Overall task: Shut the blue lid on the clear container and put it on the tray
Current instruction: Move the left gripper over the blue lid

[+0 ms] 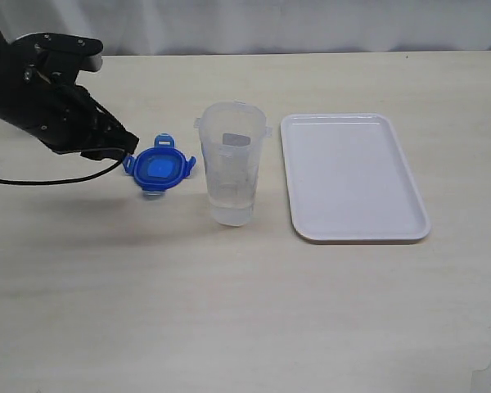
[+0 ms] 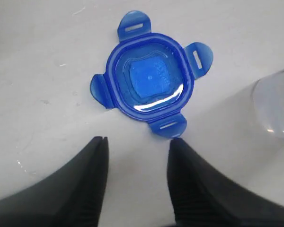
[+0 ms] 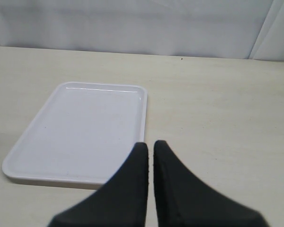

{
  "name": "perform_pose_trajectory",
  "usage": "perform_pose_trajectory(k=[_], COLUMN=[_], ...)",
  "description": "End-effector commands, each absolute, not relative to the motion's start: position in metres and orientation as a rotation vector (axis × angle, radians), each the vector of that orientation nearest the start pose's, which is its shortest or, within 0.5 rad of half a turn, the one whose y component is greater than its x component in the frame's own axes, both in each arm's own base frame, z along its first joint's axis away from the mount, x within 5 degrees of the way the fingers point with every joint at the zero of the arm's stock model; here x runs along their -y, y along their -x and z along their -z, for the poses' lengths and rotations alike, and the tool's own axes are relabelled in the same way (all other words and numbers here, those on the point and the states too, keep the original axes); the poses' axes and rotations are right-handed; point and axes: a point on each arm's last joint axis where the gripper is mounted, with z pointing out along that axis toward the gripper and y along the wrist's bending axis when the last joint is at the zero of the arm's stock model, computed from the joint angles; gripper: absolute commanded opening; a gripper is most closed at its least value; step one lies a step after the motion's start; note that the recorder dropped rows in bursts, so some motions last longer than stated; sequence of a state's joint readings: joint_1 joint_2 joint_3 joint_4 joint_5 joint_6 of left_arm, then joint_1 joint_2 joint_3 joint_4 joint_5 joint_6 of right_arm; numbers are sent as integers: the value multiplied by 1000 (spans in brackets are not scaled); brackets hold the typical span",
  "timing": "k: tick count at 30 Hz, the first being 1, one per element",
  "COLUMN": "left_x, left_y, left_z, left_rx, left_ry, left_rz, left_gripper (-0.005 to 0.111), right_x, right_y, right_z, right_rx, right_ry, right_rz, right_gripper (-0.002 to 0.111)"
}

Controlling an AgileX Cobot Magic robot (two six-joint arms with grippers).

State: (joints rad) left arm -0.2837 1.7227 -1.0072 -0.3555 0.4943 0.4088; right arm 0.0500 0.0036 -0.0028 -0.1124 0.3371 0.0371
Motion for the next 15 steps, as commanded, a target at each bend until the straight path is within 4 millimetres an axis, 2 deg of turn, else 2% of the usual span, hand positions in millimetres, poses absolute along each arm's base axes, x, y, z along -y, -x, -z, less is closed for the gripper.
perform_pose_trajectory(k=[1, 7, 11, 15], left_x=[113, 120, 120, 120], left_y=[-329, -351, -362, -365], left_z=[-181, -148, -146, -147], left_rx=[-2585, -2641, -2601, -2580], left_ry=[-560, -520, -393, -369], left_rz=[294, 300, 296, 291], left_gripper=[39, 39, 39, 39], right_x=[1, 1, 1, 1], right_y=[-54, -54, -54, -54], right_z=[-183, -183, -183, -183], right_rx=[-1819, -1819, -1819, -1819], right_ry=[76, 76, 76, 76], right_rz=[46, 46, 46, 46], right_gripper=[4, 4, 4, 4])
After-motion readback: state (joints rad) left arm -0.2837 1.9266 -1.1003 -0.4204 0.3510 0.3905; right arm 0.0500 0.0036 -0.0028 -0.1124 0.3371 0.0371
